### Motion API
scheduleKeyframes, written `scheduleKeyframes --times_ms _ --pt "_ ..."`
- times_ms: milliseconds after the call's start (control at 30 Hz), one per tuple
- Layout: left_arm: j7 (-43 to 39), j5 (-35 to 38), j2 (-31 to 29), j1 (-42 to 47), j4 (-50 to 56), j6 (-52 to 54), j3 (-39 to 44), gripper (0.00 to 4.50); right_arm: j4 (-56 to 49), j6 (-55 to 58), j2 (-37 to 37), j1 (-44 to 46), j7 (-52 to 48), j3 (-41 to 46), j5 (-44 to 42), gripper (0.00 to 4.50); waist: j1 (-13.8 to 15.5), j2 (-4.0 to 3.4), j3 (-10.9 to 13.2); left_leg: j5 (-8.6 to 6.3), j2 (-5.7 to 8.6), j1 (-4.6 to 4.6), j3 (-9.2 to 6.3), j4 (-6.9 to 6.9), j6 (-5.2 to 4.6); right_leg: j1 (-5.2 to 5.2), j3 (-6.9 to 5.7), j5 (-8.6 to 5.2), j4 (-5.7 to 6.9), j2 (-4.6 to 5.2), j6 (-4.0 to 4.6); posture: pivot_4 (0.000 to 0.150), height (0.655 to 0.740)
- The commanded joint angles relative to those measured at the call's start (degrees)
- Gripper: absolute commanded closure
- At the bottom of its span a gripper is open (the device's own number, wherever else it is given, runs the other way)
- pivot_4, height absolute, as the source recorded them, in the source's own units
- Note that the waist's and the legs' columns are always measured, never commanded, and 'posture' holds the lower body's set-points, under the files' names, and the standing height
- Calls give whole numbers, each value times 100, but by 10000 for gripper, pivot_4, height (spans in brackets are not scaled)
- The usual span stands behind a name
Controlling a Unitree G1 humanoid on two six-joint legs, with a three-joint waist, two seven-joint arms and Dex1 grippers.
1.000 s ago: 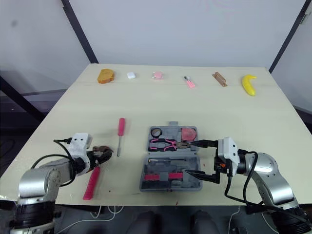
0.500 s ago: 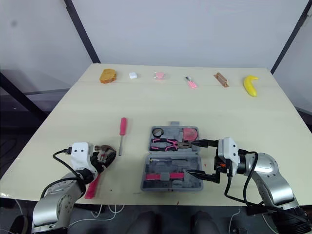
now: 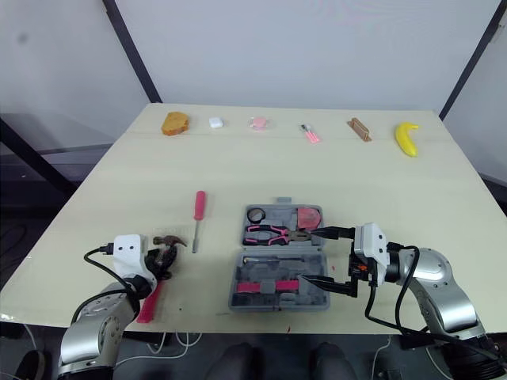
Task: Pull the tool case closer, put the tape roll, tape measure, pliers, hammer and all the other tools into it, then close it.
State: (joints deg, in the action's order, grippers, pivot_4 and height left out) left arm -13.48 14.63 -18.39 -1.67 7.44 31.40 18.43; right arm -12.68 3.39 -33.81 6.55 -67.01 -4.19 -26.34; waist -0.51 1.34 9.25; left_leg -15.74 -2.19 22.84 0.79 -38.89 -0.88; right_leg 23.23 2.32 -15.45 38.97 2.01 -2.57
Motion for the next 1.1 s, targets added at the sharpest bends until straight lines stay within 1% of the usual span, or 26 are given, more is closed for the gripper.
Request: scheduleKeyframes --times_ms 33,267,367,433,467,633,800,1000,1100 --pt "56 -22 43 54 -81 -106 -35 22095 -139 -148 -19 30 2 95 -13 0 1 0 0 0 0 -1 0 0 0 0 0 0 0 0 0 1500 7400" --pt "92 -20 106 16 -146 -229 -91 22095 -165 -173 -24 -29 -4 108 -43 0 0 -4 -2 0 0 -3 0 0 0 -2 1 0 0 0 0 1500 7400" --pt "99 21 136 -11 -164 -242 -70 30231 -158 -186 -40 -53 -29 127 -80 0 0 -5 -3 0 0 -4 0 0 0 -2 1 0 0 0 -1 1500 7400" --pt "104 43 153 -30 -149 -222 -58 40724 -147 -185 -48 -55 -48 140 -103 0 -1 -21 -12 0 0 -5 1 0 0 -3 1 0 -1 0 -1 1500 7400" --pt "98 41 152 -50 -141 -218 -56 42792 -143 -184 -48 -53 -52 140 -106 0 -1 -36 -20 0 0 -6 2 0 0 -4 2 0 -2 1 -1 1500 7400" --pt "102 7 150 -137 -44 -209 -108 43062 -117 -189 -37 -16 -54 114 -98 0 -10 -46 -27 0 5 -14 2 0 0 -11 3 0 -3 -2 -1 1500 7400" --pt "0 -12 -35 -131 162 -192 -143 43269 -115 -162 -30 20 -74 113 -143 0 -12 -46 -27 0 5 -14 2 1 -1 -11 3 0 -5 -3 -1 1500 7400" --pt "-638 193 -691 -73 637 34 -164 43269 -180 3 -68 63 -157 162 -372 0 -9 -30 -21 0 3 -9 -2 1 -1 -11 -1 0 -6 -6 -1 1500 7400" --pt "-1236 338 -1228 59 814 115 -240 43269 -186 55 -75 76 -187 161 -425 0 -13 -21 -15 0 1 -10 -2 1 -1 -11 0 0 -7 -5 -1 1500 7400"
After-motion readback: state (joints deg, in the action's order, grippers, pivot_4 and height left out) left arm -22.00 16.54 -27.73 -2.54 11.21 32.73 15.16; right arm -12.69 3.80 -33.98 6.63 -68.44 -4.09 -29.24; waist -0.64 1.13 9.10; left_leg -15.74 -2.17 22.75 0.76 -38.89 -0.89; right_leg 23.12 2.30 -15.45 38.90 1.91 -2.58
